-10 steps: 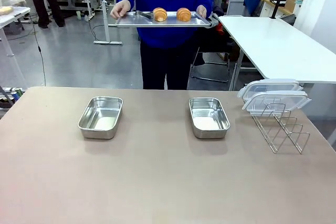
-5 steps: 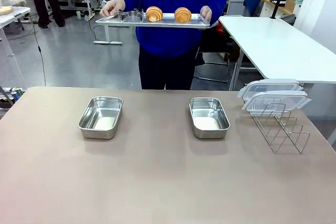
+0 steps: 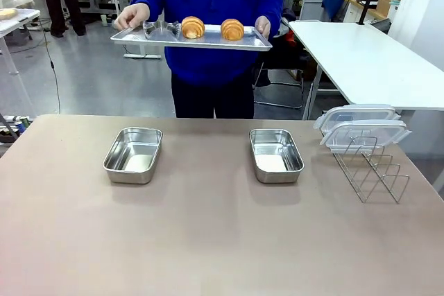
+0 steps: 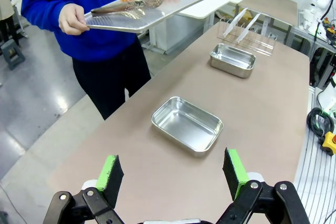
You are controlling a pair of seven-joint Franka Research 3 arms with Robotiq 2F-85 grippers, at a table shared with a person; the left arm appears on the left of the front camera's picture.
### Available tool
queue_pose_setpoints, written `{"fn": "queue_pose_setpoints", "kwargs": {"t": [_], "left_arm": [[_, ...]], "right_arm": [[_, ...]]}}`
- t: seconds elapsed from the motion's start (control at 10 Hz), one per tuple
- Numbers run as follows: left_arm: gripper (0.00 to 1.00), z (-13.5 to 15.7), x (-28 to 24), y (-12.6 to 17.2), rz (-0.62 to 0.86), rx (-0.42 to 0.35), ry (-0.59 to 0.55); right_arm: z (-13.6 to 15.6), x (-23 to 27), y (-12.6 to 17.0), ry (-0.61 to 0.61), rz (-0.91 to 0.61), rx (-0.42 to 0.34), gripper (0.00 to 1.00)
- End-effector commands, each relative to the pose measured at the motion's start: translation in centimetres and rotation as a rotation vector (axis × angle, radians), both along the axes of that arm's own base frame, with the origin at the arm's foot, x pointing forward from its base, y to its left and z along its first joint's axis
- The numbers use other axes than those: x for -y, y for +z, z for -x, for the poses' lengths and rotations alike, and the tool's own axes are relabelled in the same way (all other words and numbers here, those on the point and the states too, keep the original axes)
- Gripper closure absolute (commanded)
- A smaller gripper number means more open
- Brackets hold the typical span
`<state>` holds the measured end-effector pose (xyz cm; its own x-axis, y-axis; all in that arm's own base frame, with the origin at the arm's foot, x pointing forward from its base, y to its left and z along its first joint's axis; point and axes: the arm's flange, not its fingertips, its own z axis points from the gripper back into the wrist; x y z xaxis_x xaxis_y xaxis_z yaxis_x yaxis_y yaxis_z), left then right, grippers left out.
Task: Place the bread in airtight containers.
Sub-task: Lift both Airtight Container.
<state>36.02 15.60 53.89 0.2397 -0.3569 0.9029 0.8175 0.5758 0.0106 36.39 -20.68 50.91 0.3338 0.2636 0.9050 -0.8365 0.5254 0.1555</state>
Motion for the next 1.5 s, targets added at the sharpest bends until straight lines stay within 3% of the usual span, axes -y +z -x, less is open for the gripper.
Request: {"fn": "queue_pose_setpoints", "kwargs": {"t": [0.0, 0.8, 0.9, 1.0, 1.4], "left_arm": [[0.0, -0.2, 0.0, 0.0, 0.009, 0.028, -0.01], [0.0, -0.2, 0.0, 0.0, 0.009, 0.028, -0.01], [0.0, 0.0, 0.0, 0.0, 0.0, 0.0, 0.0], [0.0, -2.0, 2.5, 0.6, -0.027, -0.071, 0.019], [0.0, -8.7, 11.3, 2.1, -0.282, -0.344, 0.201]], "right_arm": [[-0.3, 0.0, 0.1, 0.006, -0.009, 0.037, 0.0], [-0.3, 0.0, 0.1, 0.006, -0.009, 0.037, 0.0], [0.0, 0.0, 0.0, 0.0, 0.0, 0.0, 0.0], [-1.5, -3.1, 1.0, -0.016, 0.031, -0.057, 0.0], [-6.7, -19.8, 3.8, -0.071, 0.302, -0.286, 0.0]]}}
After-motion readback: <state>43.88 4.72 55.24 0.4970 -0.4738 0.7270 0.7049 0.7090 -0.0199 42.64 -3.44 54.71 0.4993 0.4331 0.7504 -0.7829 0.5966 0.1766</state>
